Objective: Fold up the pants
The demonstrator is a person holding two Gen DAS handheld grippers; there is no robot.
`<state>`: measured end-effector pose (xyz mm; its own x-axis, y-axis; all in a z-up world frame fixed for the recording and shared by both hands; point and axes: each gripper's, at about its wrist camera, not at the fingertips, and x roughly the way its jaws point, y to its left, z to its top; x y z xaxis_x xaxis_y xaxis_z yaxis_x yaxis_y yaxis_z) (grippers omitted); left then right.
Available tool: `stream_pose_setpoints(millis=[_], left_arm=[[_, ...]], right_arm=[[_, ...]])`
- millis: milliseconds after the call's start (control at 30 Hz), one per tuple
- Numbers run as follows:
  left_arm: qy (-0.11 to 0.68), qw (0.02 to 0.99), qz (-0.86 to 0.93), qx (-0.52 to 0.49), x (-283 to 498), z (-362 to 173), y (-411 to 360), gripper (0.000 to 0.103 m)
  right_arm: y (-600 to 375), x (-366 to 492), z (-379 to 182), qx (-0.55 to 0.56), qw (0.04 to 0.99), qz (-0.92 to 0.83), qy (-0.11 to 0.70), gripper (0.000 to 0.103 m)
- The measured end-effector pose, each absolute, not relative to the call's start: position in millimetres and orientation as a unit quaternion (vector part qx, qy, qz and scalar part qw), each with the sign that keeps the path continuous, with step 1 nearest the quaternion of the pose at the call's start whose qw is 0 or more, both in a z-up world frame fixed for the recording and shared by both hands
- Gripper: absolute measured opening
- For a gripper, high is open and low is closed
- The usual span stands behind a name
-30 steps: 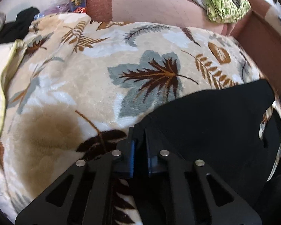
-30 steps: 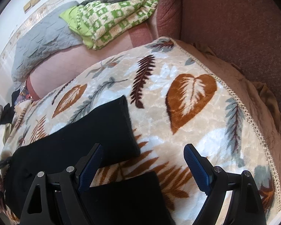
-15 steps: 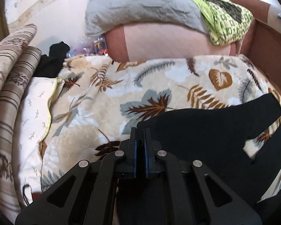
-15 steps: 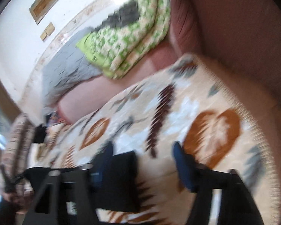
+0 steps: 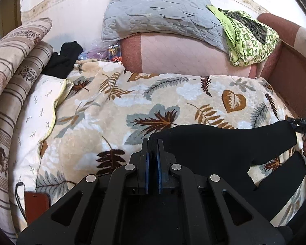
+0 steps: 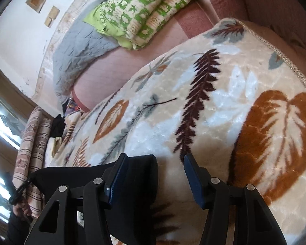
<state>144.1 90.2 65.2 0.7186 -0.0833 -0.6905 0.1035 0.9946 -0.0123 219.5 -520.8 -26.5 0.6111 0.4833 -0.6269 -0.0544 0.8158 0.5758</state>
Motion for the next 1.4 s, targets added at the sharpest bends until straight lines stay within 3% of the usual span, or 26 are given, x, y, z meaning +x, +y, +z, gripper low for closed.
stream_pose_setpoints(millis=[67,100,133,200,233,500,733,967,1167,1400], left_arm=[[0.374,0.926,-0.049,0.005,145.2,64.1,91.5,0.005],[0.375,0.926,-0.048,0.002,145.8,63.7,91.9,0.005],[0.376,0.926,-0.044,0.002,146.1,63.4,92.0,0.005],[0.376,0.926,-0.044,0.002,145.9,63.4,91.9,0.005],[0.376,0.926,-0.044,0.003,145.0,63.9,91.4,0.005],[0.354,0.933,-0.052,0.028,119.9,68.2,88.6,0.004],[0.353,0.933,-0.057,0.044,53.7,46.6,100.4,0.004],[0.356,0.932,-0.049,0.044,-7.8,17.9,125.4,0.004],[0.378,0.924,-0.044,0.041,-29.3,-15.9,146.9,0.004],[0.377,0.926,-0.003,0.023,-35.6,-27.4,156.4,0.008]], right_arm=[[-519.1,223.0,-28.0,0.255,0.858,0.167,0.412,0.053],[-518.5,223.9,-27.4,0.257,0.857,0.180,0.410,0.044],[-518.1,224.3,-26.1,0.257,0.854,0.195,0.408,0.023],[-513.0,225.1,-17.8,0.231,0.864,0.202,0.399,0.007],[-511.1,223.7,-12.9,0.226,0.868,0.209,0.391,0.005],[-489.6,180.5,28.4,0.121,0.899,0.227,0.354,0.004],[-471.7,103.0,47.6,0.029,0.892,0.276,0.358,0.004],[-472.3,37.0,28.7,-0.046,0.864,0.301,0.401,0.004],[-483.7,17.6,2.0,-0.061,0.836,0.306,0.451,0.004],[-483.2,18.3,2.6,-0.053,0.836,0.305,0.453,0.004]])
